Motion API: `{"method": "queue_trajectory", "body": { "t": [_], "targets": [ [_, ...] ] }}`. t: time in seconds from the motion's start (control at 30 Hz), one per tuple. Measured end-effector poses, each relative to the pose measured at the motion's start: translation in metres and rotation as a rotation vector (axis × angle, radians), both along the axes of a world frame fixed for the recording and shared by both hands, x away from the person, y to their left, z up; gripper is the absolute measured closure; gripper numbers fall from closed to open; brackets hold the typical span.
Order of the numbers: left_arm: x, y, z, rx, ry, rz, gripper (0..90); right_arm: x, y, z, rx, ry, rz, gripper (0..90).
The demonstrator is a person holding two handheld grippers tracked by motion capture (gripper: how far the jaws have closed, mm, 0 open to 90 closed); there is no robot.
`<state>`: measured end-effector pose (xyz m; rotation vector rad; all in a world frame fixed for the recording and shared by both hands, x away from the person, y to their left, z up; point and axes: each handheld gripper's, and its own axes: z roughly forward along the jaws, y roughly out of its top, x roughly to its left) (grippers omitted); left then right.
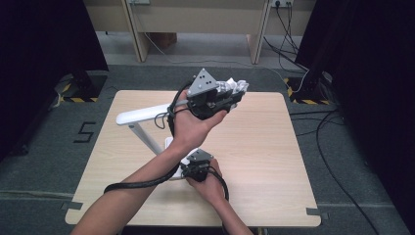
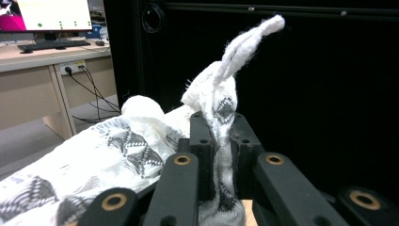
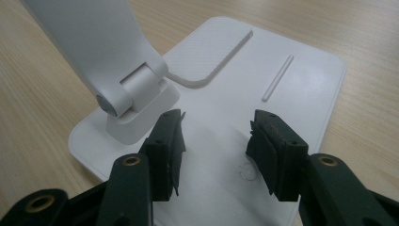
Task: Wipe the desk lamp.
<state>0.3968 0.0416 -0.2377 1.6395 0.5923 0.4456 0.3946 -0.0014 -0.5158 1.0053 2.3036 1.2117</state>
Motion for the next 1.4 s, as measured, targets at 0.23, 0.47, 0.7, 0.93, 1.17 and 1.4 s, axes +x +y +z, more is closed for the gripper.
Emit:
{"method": "queue_trajectory", "body": {
  "t": [0.23,0.47,0.7,0.93,1.17,1.4],
  "targets": [
    [-0.003,-0.001,-0.006,0.030,-0.058,0.009,82.3,0.000,0.000,0.000,0.000,0.000,0.000,54.0],
    [-0.009,-0.004,-0.011,0.051,-0.081,-0.002,82.2,0.000,0.000,0.000,-0.001,-0.001,0.000,54.0],
    [-0.012,-0.008,-0.016,0.063,-0.080,-0.017,82.3,0.000,0.000,0.000,-0.003,-0.003,0.002,54.0],
    [-0.021,-0.005,-0.023,0.052,-0.083,-0.027,82.3,0.000,0.000,0.000,-0.002,-0.004,0.001,54.1],
    [-0.030,0.002,-0.044,0.057,-0.057,-0.022,82.3,0.000,0.000,0.000,0.000,0.004,-0.005,54.1],
    [-0.025,0.015,-0.059,0.033,-0.013,0.014,82.4,0.000,0.000,0.000,0.006,0.001,0.001,54.1]
  ]
}}
